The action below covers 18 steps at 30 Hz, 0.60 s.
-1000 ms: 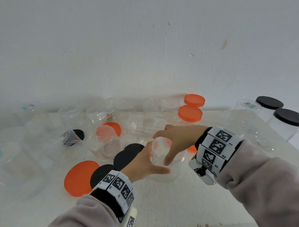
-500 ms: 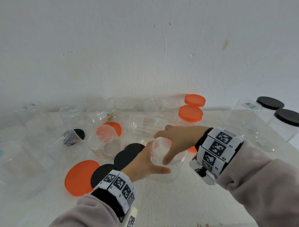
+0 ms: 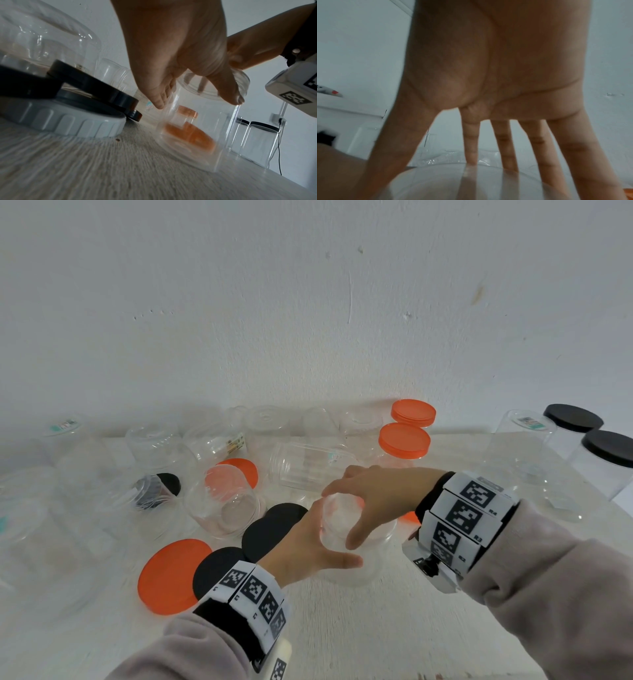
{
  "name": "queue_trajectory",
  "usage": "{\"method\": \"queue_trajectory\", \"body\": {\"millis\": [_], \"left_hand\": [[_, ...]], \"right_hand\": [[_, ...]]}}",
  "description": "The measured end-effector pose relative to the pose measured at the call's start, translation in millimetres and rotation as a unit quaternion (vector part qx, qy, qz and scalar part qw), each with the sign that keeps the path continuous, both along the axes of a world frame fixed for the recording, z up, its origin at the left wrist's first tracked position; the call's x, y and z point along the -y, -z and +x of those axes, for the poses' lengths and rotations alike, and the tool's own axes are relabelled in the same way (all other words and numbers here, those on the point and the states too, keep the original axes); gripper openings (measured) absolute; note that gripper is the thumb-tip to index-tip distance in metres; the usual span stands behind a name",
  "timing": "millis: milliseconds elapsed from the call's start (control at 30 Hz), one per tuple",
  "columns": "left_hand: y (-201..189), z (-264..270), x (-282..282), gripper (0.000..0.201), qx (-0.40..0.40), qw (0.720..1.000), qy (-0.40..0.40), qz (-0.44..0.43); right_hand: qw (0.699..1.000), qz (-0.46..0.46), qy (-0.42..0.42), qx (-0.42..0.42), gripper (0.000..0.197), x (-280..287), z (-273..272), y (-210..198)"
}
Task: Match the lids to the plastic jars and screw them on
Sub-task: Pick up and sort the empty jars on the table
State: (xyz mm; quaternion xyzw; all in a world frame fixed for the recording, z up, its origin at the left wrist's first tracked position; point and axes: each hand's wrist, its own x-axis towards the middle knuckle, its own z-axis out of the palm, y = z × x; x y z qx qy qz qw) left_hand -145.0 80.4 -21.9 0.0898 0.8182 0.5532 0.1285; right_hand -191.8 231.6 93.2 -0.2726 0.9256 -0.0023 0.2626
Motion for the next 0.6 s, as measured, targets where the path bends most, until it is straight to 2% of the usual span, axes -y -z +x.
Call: {"method": "queue_trajectory", "body": {"millis": [133, 267, 333, 433, 600], "left_hand": [[-1.5, 0.7, -0.4, 0.087, -0.001, 1.000, 0.004, 0.010], [-0.8, 0.3, -0.2, 0.096, 0.007, 1.000, -0.001, 0.011], [-0.7, 0.1, 0.0, 0.103, 0.006, 1.000, 0.000, 0.004], [-1.3, 0.3, 0.0, 0.103, 0.006, 1.000, 0.003, 0.002], [-1.1, 0.3, 0.2, 0.096, 0.009, 1.000, 0.002, 0.010]], "right_hand": [[0.999, 0.011, 0.026, -0.039, 0.089, -1.1, -0.9, 4.3], [1.000, 0.022, 0.017, 0.000, 0.103, -4.8, -1.1, 0.5], [1.000, 0.004, -0.002, 0.022, 0.100, -5.6, -0.3, -2.0], [1.000, -0.013, -0.005, 0.013, 0.090, -5.3, 0.5, -1.6], [1.000, -0.001, 0.010, -0.012, 0.096, -5.0, 0.2, 1.0]]}}
